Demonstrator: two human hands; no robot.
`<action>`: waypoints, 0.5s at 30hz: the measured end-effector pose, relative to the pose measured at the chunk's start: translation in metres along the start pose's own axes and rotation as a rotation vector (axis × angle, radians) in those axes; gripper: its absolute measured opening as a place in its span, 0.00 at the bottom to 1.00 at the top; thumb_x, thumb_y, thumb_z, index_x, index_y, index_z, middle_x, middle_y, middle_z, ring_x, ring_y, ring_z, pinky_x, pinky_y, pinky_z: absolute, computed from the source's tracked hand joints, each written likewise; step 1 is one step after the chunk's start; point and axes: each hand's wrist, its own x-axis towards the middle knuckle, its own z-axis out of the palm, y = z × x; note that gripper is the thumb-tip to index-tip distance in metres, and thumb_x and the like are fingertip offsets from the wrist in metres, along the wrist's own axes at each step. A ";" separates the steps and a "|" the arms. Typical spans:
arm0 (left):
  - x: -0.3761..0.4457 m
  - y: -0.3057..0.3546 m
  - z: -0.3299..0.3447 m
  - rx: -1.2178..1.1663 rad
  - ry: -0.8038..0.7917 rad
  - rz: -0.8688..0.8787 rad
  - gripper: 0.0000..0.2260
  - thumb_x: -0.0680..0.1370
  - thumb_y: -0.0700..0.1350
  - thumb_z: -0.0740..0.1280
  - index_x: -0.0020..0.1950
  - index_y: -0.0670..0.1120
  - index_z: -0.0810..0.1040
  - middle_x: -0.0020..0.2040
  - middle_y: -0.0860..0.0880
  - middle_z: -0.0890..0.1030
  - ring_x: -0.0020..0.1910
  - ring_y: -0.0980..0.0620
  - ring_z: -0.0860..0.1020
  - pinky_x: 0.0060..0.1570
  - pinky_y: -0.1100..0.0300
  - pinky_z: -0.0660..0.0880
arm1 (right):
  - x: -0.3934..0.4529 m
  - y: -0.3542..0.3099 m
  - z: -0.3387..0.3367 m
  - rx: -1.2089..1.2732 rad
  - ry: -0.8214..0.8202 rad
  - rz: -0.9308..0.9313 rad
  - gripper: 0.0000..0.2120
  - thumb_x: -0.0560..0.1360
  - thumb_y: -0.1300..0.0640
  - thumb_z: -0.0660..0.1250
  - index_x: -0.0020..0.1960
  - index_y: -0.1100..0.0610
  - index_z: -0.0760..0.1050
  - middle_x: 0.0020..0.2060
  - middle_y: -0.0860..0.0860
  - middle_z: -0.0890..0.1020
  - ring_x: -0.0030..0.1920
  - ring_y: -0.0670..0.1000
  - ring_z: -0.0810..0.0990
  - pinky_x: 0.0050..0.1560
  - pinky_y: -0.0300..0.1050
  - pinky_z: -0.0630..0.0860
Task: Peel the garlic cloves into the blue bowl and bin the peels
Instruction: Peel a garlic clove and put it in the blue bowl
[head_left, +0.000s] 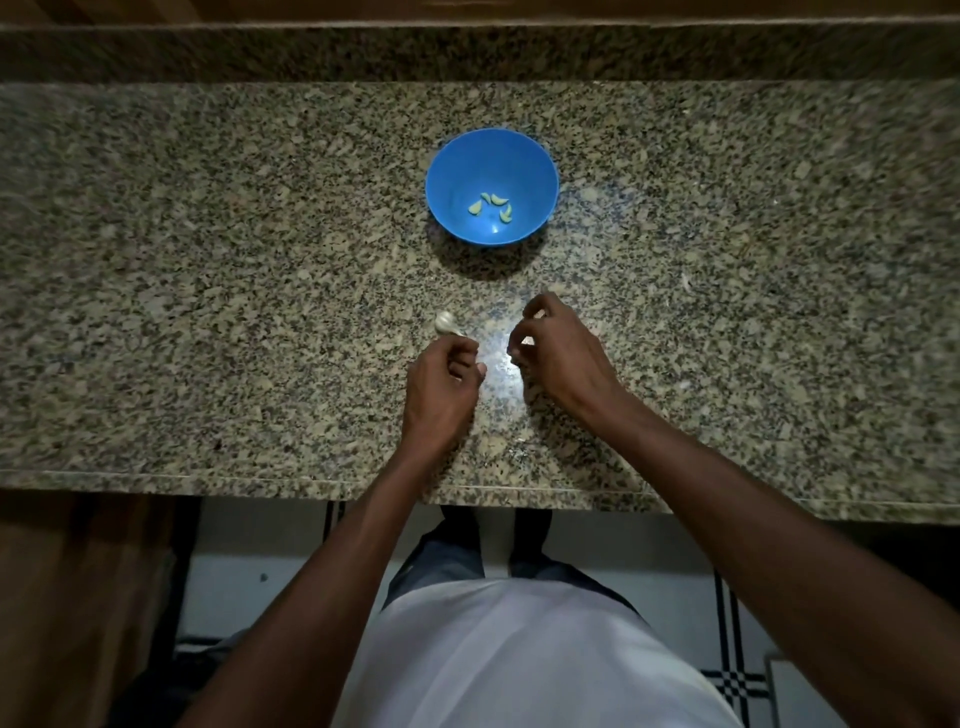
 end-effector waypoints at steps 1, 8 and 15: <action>0.002 0.000 0.000 0.016 0.003 0.011 0.08 0.79 0.38 0.72 0.58 0.42 0.81 0.49 0.47 0.83 0.48 0.52 0.81 0.48 0.59 0.81 | 0.003 -0.002 0.000 -0.032 0.015 0.000 0.02 0.77 0.61 0.72 0.49 0.59 0.83 0.54 0.52 0.76 0.48 0.53 0.76 0.35 0.46 0.72; 0.011 -0.010 -0.003 0.083 -0.008 0.077 0.07 0.79 0.37 0.70 0.56 0.41 0.81 0.48 0.46 0.82 0.44 0.55 0.79 0.43 0.68 0.77 | 0.003 -0.014 -0.002 -0.137 -0.043 -0.011 0.08 0.75 0.66 0.68 0.40 0.58 0.83 0.40 0.53 0.79 0.38 0.53 0.78 0.39 0.53 0.80; 0.016 -0.015 -0.006 0.080 -0.083 0.111 0.07 0.78 0.37 0.73 0.55 0.42 0.81 0.46 0.46 0.81 0.43 0.53 0.80 0.44 0.65 0.79 | 0.007 -0.014 0.002 -0.113 -0.099 -0.051 0.06 0.75 0.69 0.67 0.43 0.65 0.83 0.40 0.59 0.81 0.38 0.57 0.80 0.40 0.57 0.81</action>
